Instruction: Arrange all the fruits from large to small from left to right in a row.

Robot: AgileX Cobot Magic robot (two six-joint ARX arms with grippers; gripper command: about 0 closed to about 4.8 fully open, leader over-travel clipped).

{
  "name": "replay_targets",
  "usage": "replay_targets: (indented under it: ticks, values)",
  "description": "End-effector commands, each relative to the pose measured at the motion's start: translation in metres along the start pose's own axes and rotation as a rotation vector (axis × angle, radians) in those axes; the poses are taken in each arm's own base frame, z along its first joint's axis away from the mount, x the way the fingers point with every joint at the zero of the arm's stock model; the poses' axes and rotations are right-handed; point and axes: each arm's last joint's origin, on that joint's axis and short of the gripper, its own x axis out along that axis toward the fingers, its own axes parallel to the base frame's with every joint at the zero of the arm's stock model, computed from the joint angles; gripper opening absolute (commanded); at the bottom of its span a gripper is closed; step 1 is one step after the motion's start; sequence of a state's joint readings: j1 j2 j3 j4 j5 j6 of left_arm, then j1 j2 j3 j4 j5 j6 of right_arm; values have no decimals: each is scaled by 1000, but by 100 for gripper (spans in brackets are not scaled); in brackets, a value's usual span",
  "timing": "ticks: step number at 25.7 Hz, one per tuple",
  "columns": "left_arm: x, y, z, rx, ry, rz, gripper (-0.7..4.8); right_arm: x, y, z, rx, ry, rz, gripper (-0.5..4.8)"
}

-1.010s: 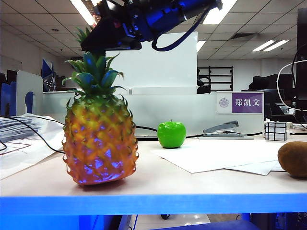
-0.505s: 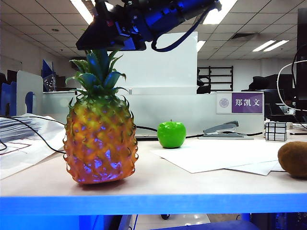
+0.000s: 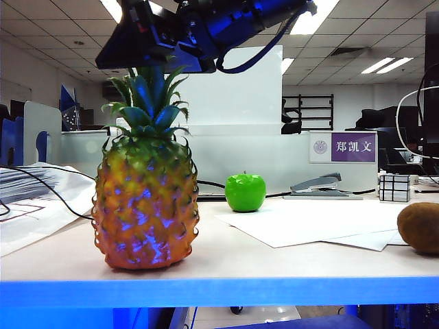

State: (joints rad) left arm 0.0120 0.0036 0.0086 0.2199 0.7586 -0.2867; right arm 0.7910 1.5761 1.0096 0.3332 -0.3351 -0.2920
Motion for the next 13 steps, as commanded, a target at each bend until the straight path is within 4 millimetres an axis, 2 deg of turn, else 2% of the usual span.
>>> replay_targets:
  ticks: [1, 5, 11, 13]
  values:
    - [0, 0, 0, -1, 1, -4, 25, -5, -3, 15, -30, -93, -35, 479]
    - [0, 0, 0, -1, 1, -4, 25, -15, -6, 30, -54, -161, -117, 479]
    - [0, 0, 0, 1, 1, -3, 25, -37, -5, 55, -87, -244, -152, 479]
    - [0, 0, 0, 1, 1, -3, 25, -47, -8, 61, -99, -249, -222, 479]
